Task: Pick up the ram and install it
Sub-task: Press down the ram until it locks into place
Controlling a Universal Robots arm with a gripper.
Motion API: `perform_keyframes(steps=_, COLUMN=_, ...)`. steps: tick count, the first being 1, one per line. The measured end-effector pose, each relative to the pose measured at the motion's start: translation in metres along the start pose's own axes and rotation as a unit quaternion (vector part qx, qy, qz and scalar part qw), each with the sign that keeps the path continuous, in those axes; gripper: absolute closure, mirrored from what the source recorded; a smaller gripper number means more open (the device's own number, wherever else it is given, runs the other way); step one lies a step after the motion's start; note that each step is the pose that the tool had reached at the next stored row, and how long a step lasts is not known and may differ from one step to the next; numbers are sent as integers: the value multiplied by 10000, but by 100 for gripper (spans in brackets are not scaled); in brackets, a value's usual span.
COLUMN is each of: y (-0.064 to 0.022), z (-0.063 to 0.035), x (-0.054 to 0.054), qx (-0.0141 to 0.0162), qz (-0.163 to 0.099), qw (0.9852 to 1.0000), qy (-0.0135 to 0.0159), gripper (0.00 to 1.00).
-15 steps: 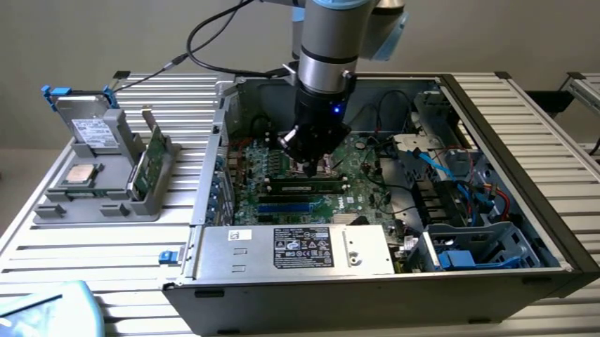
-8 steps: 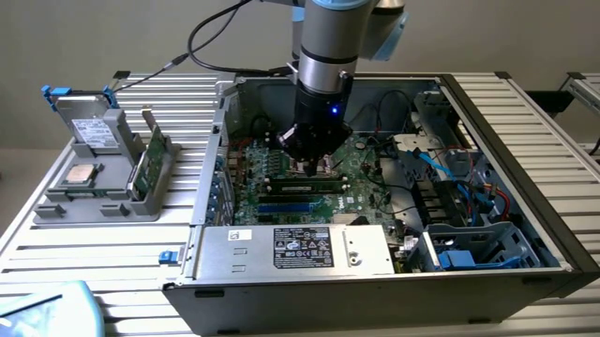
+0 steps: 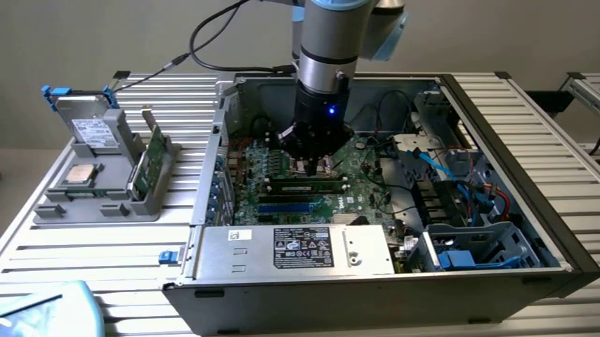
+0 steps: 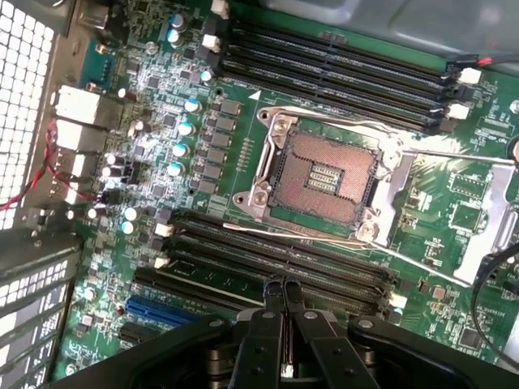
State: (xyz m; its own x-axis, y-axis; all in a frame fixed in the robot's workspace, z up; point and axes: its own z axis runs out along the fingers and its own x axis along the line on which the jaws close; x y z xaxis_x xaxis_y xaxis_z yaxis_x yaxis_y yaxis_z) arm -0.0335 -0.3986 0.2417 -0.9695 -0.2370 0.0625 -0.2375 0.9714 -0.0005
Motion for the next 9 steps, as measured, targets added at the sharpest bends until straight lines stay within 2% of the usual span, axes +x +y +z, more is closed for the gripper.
perform_keyframes(steps=5, y=0, z=0, x=0, qx=-18, qz=357, qw=9994, qy=-17, gripper=89)
perform_keyframes(steps=9, y=0, z=0, x=0, qx=-34, qz=649, qw=9979, qy=-30, gripper=89)
